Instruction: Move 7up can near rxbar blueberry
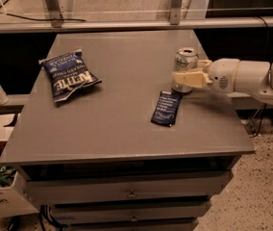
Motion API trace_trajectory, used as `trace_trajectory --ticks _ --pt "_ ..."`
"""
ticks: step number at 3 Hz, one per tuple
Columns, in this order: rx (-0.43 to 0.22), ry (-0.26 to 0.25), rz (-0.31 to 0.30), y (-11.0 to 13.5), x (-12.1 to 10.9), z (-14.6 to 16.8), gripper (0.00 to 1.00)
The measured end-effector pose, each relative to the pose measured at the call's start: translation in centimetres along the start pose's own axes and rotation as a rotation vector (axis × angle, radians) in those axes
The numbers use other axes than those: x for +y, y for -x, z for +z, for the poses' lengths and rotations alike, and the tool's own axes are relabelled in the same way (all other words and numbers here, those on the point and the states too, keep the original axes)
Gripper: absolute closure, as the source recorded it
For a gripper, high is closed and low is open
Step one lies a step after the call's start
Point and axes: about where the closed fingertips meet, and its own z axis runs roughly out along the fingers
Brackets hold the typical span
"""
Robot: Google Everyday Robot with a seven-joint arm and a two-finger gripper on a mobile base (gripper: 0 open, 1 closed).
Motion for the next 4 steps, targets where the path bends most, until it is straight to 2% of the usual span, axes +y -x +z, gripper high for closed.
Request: trace_trajectory --ticks 1,3,4 --pt "0.0 0.0 0.0 0.1 0.0 0.0 0.84" --pt "0.0 0.0 0.0 0.1 0.0 0.0 0.38" --pt "-0.026 0.099 0.04 0.0 3.7 -2.4 0.0"
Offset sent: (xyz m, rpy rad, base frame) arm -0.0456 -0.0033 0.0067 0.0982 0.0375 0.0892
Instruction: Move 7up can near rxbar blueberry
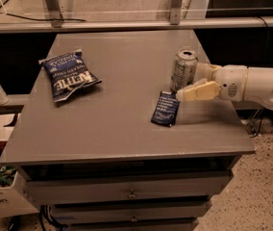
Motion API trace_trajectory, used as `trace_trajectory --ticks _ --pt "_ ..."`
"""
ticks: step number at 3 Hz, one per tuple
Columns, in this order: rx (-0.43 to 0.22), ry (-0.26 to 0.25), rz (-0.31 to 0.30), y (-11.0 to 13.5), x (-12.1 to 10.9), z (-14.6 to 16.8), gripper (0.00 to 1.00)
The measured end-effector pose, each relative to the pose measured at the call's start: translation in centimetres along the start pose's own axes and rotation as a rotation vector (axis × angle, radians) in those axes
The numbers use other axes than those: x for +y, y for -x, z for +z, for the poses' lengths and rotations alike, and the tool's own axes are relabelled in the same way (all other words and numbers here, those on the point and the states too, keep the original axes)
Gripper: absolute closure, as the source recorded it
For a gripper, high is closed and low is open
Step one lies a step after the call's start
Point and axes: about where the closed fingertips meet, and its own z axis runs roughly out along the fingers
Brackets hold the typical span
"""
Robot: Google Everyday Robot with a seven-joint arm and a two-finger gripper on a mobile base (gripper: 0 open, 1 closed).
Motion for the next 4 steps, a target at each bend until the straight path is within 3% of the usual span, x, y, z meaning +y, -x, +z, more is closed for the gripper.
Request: trace_trajectory --ticks 1,3,4 --pt "0.004 0.008 0.001 0.1 0.6 -0.4 0.0" --pt "-0.144 -0.131 -0.094 4.1 -0.3 -10.7 0.0" --pt "-0.146 -0.143 -0.095 4.1 -0.3 -11.4 0.0"
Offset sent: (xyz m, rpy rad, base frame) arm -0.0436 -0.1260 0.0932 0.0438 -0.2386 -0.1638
